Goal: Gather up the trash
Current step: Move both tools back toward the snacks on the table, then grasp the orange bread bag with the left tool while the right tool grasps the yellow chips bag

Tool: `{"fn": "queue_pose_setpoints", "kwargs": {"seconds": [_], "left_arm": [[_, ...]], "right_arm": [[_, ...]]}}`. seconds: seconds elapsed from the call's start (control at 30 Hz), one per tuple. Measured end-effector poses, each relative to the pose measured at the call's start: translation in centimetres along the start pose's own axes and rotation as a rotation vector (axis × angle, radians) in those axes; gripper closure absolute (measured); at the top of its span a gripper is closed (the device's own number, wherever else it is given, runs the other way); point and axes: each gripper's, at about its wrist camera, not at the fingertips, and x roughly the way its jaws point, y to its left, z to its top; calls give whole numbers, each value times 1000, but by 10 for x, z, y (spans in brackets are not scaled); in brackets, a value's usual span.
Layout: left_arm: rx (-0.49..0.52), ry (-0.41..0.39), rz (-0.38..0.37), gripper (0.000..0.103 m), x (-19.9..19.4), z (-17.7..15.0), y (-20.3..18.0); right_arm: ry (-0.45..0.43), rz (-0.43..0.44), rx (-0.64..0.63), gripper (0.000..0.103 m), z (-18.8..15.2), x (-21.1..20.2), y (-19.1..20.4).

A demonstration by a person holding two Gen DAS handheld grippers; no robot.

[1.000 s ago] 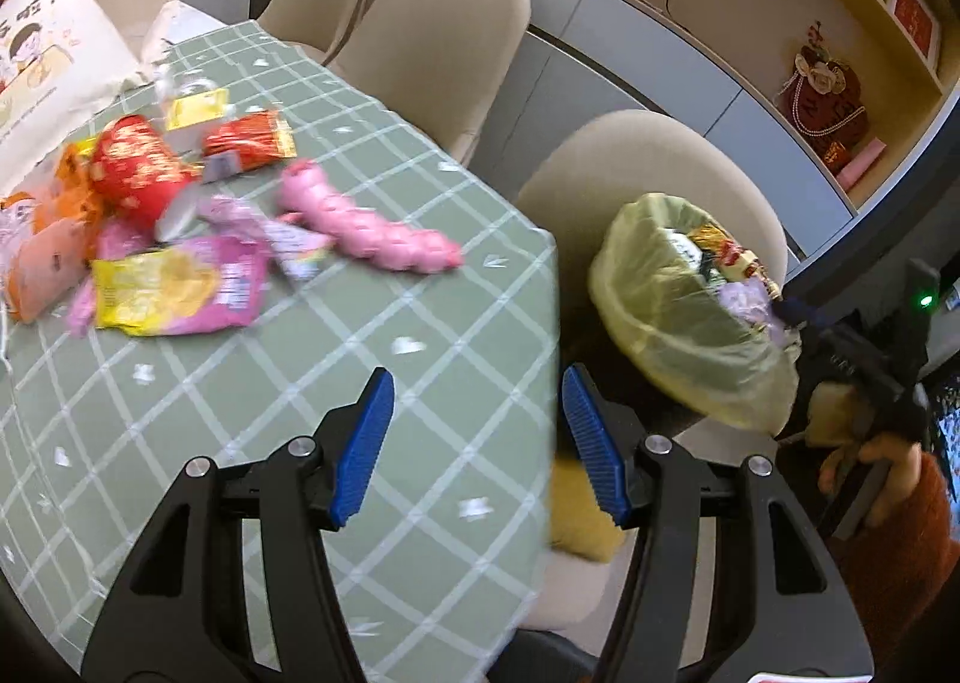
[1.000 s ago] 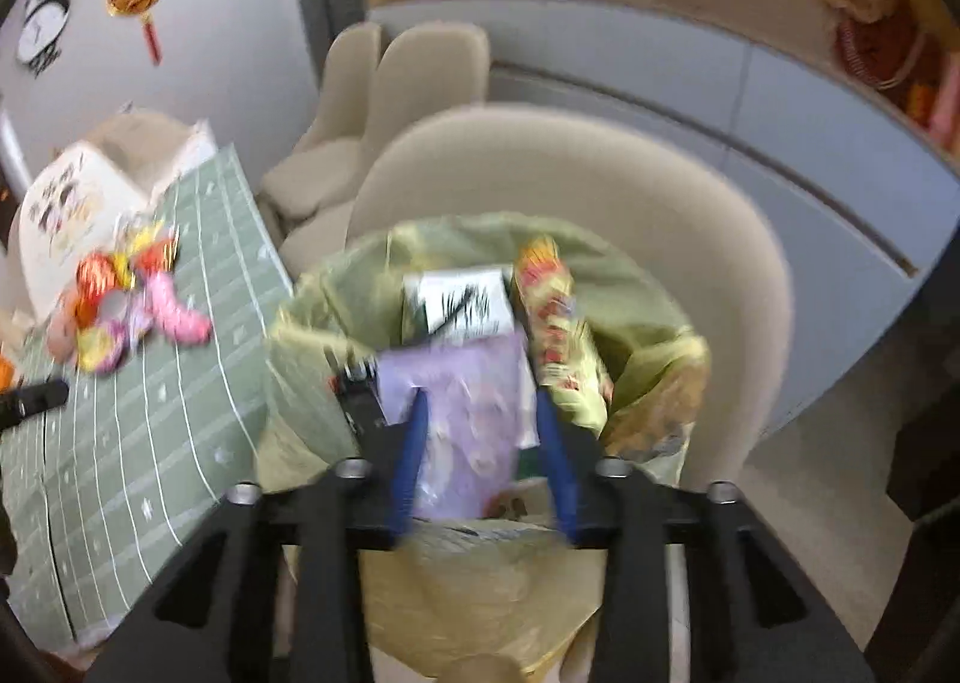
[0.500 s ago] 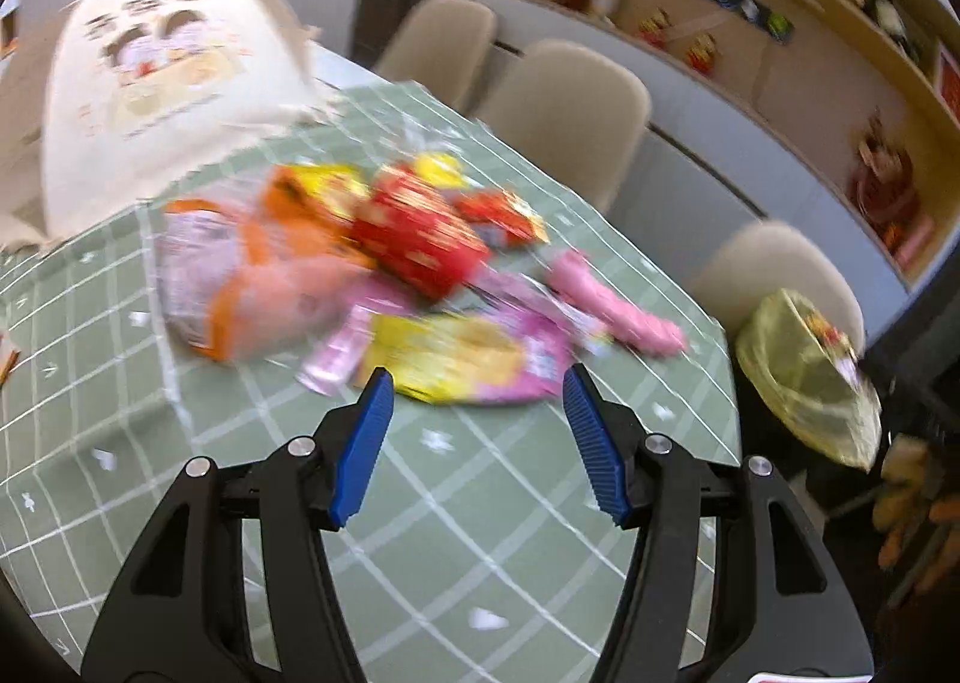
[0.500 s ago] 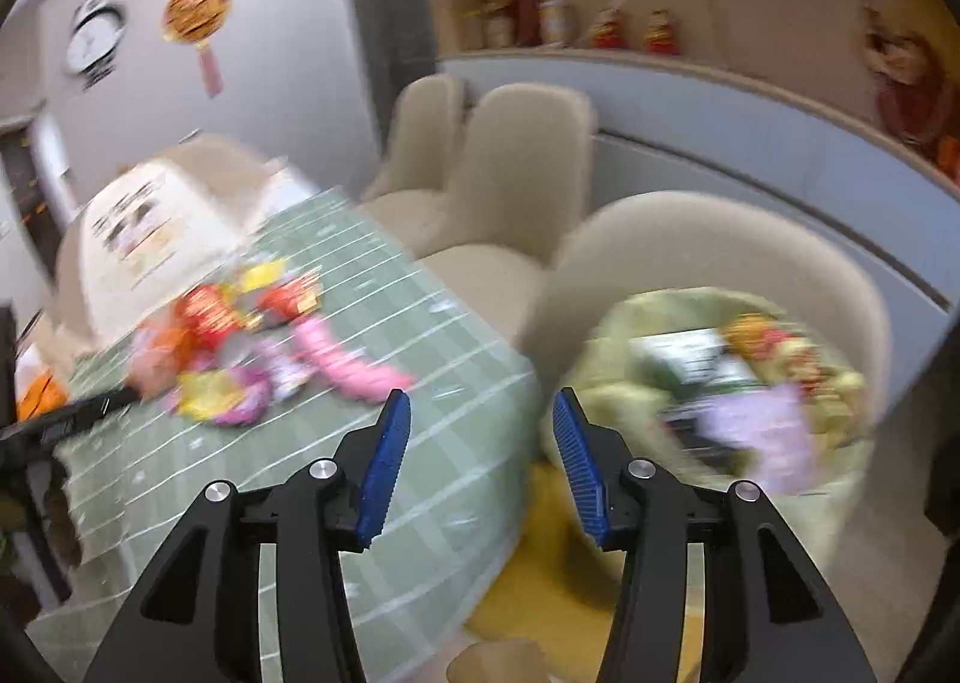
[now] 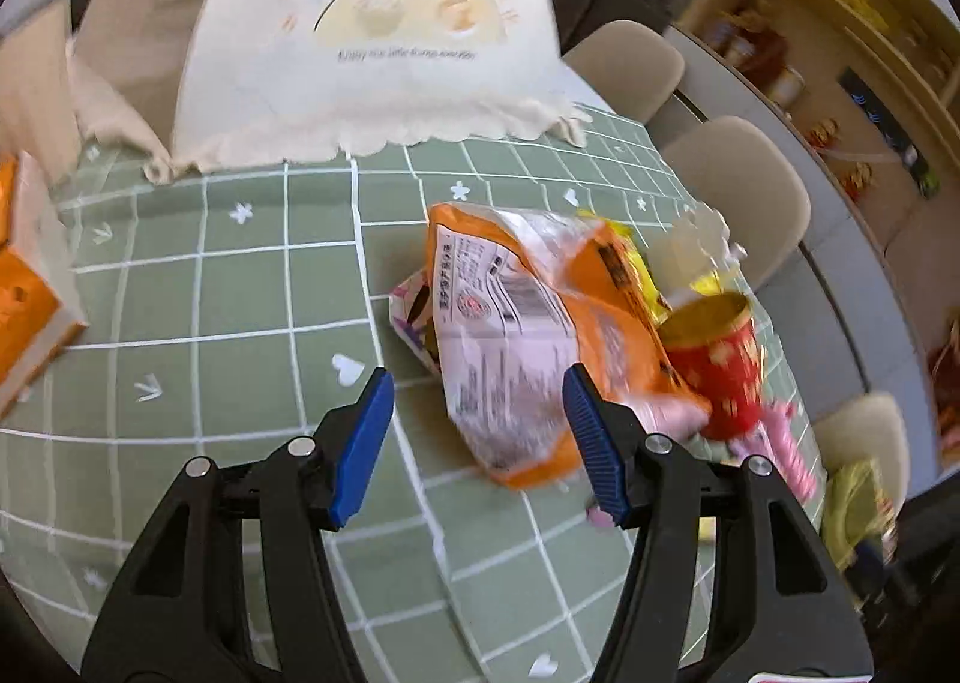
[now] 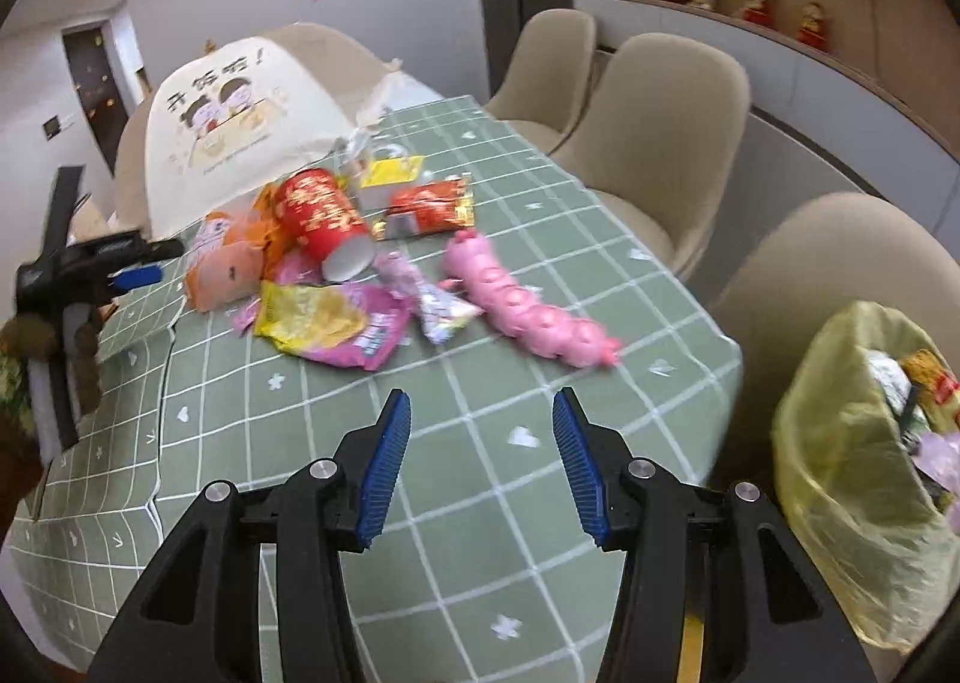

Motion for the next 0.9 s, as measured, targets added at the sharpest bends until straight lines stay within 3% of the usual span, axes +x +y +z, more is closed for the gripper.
{"fn": "queue_pose_setpoints", "kwargs": {"seconds": [0.1,0.33,0.5,0.63,0.77,0.9], "left_arm": [[-6,33,-23,47,16,8,-7],[91,57,-28,47,34,8,-36],[232,5,54,47,18,-2,-49],[253,21,67,47,12,-6,-45],[261,20,83,47,10,-7,-43],[243,38,76,47,13,-8,-41]], "right_arm": [[8,35,-33,56,8,12,11],[56,93,-128,56,28,52,27],[85,154,-286,56,50,90,54],[124,209,-353,56,64,124,71],[205,251,-347,56,62,145,79],[223,260,-370,57,40,135,88]]}}
